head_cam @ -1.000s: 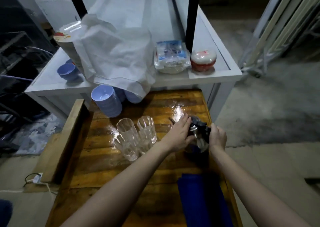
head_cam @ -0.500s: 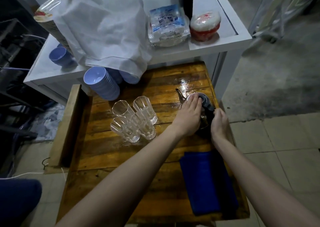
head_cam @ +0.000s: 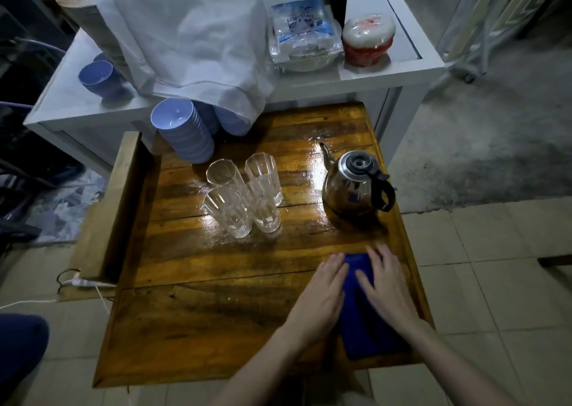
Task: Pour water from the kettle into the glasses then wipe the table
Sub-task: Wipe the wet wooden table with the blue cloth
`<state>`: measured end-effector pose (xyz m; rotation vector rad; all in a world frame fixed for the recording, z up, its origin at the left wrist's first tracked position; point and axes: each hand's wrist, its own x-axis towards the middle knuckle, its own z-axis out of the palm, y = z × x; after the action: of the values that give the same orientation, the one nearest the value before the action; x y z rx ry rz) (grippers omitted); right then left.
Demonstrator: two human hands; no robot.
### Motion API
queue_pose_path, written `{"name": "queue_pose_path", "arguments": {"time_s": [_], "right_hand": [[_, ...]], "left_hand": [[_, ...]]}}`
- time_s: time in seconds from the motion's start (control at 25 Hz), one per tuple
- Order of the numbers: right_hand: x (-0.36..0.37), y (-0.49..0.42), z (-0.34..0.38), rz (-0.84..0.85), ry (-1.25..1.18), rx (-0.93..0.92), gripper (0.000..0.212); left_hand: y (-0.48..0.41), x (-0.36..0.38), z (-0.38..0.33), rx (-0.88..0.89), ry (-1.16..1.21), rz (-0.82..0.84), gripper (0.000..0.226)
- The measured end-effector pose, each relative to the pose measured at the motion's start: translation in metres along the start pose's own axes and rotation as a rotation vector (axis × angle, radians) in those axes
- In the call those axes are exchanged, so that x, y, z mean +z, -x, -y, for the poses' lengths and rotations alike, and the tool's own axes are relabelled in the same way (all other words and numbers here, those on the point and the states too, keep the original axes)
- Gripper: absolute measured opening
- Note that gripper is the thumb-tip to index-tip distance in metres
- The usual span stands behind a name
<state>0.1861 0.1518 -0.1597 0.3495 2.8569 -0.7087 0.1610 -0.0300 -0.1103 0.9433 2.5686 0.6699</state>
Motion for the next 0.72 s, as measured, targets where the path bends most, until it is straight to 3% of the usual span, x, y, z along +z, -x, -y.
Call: {"name": "queue_pose_path", "arguments": {"time_s": [0.08, 0.16, 0.44, 0.6, 0.72], "right_hand": [[0.026, 0.026, -0.020, 0.084, 0.188, -0.077, 0.072], [0.037, 0.042, -0.031, 0.065, 0.293, -0.102, 0.075], [0.053, 0.048, -0.017, -0.029, 0.308, 0.008, 0.074], [0.077, 0.046, 0.031, -0.043, 0.321, 0.001, 0.078], [0.101, 0.040, 0.081, 0.014, 0.359, -0.133, 0.078]], "left_hand": [[0.043, 0.011, 0.030, -0.060, -0.003, 0.009, 0.054], [0.087, 0.020, 0.062, -0.106, -0.023, -0.004, 0.054], [0.221, 0.028, 0.169, -0.369, -0.113, -0.215, 0.061], [0.254, 0.005, 0.222, -0.471, -0.135, -0.336, 0.066], [0.267, -0.018, 0.259, -0.590, -0.189, -0.394, 0.073]]}}
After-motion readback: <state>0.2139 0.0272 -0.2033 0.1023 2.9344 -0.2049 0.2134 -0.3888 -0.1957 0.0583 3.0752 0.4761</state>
